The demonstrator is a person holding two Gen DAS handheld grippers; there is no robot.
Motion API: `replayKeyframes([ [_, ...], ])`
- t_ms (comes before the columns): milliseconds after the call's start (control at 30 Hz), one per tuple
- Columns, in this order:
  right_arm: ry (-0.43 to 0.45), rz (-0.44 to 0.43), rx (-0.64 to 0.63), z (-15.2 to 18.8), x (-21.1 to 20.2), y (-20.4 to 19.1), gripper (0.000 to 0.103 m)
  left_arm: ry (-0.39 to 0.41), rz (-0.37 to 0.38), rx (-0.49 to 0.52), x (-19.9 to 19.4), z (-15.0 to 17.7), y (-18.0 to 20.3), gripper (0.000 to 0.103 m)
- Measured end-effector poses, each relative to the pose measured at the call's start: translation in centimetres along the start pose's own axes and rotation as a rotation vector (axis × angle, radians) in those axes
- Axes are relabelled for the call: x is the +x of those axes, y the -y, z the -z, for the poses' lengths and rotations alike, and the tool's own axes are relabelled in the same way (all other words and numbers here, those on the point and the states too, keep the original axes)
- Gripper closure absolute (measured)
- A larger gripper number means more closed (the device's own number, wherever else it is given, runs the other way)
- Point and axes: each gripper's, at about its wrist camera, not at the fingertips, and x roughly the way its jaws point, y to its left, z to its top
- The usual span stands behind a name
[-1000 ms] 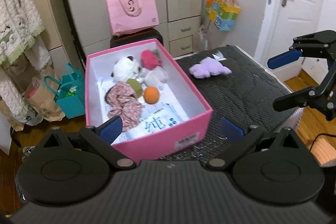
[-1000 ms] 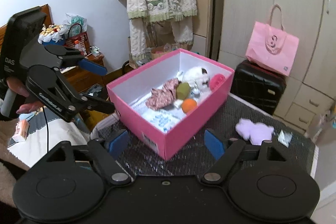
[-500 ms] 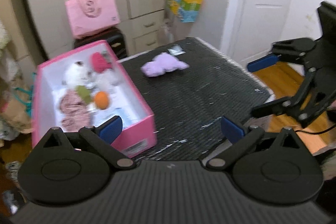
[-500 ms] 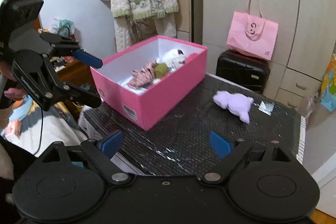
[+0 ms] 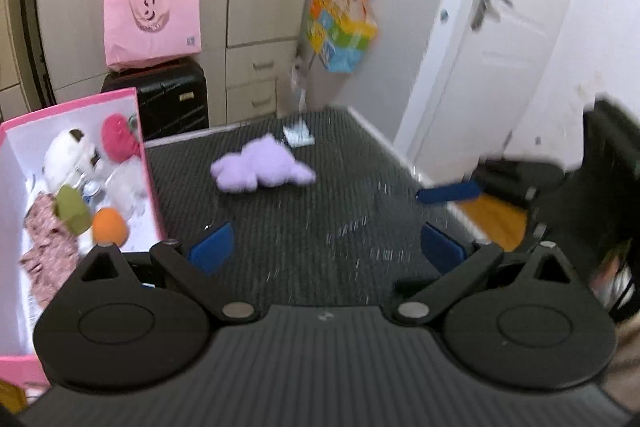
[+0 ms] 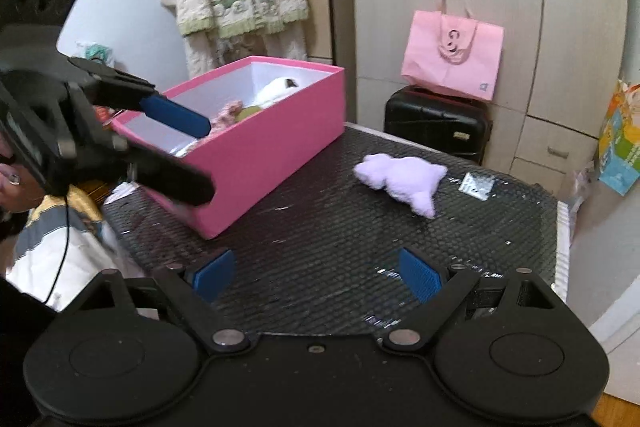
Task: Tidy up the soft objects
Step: 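Open both tools and withdraw them from the box toward the lilac plush, then grasp the lilac plush toy with the left tool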
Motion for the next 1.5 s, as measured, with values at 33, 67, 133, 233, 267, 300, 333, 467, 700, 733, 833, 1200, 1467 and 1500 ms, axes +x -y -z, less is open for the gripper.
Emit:
replayKeyframes([
  [33,0.012,0.007,-0.006,0.0,0.5,0.4,0.011,0.008,-0.001,-0.011,0.6,-0.3,0.0,0.002],
  [67,0.022,0.013,-0.012,0.0,1.0,0.7,0.011,0.012,-0.005,-0.019,1.3,-0.6,0.0,0.002],
  [133,0.036,0.029,-0.022,-0.1,2.0,1.5,0.011,0.007,-0.013,-0.038,2.8,-1.0,0.0,0.003],
  [233,0.051,0.027,-0.026,-0.4,3.6,2.9,0.011,-0.026,0.002,-0.084,5.5,-1.4,-0.3,0.004],
  [267,0.053,0.024,-0.025,-0.6,4.0,3.4,0.011,-0.040,0.009,-0.098,6.3,-1.4,-0.5,0.005],
  [300,0.052,0.017,-0.026,-0.8,4.6,4.1,0.011,-0.050,0.011,-0.114,7.2,-1.5,-0.7,0.005],
  [333,0.050,0.013,-0.024,-0.8,5.0,4.5,0.011,-0.054,0.006,-0.132,7.9,-1.5,-0.9,0.005],
  [467,0.038,-0.030,0.002,-1.2,7.0,6.3,0.011,-0.065,-0.047,-0.175,10.8,-1.9,-1.7,0.005],
  [700,0.041,-0.078,-0.053,-2.3,10.5,8.3,0.012,0.014,-0.215,-0.232,14.2,-2.1,-3.0,0.005],
  [733,0.039,-0.091,-0.069,-2.6,10.9,8.6,0.012,0.022,-0.226,-0.246,14.5,-2.0,-3.3,0.005],
  [833,0.031,-0.112,-0.108,-3.2,12.2,9.2,0.012,0.076,-0.256,-0.293,15.1,-1.7,-3.8,0.005],
  [1200,-0.046,-0.168,-0.117,-3.7,16.7,11.0,0.011,0.102,-0.357,-0.407,19.0,-1.4,-6.2,0.005],
  [1467,-0.060,-0.185,-0.096,-3.7,18.3,11.8,0.015,0.104,-0.330,-0.490,20.0,-0.7,-7.6,0.005],
  [1500,-0.051,-0.184,-0.086,-3.7,18.2,11.8,0.018,0.111,-0.333,-0.482,20.2,-0.7,-7.5,0.005],
])
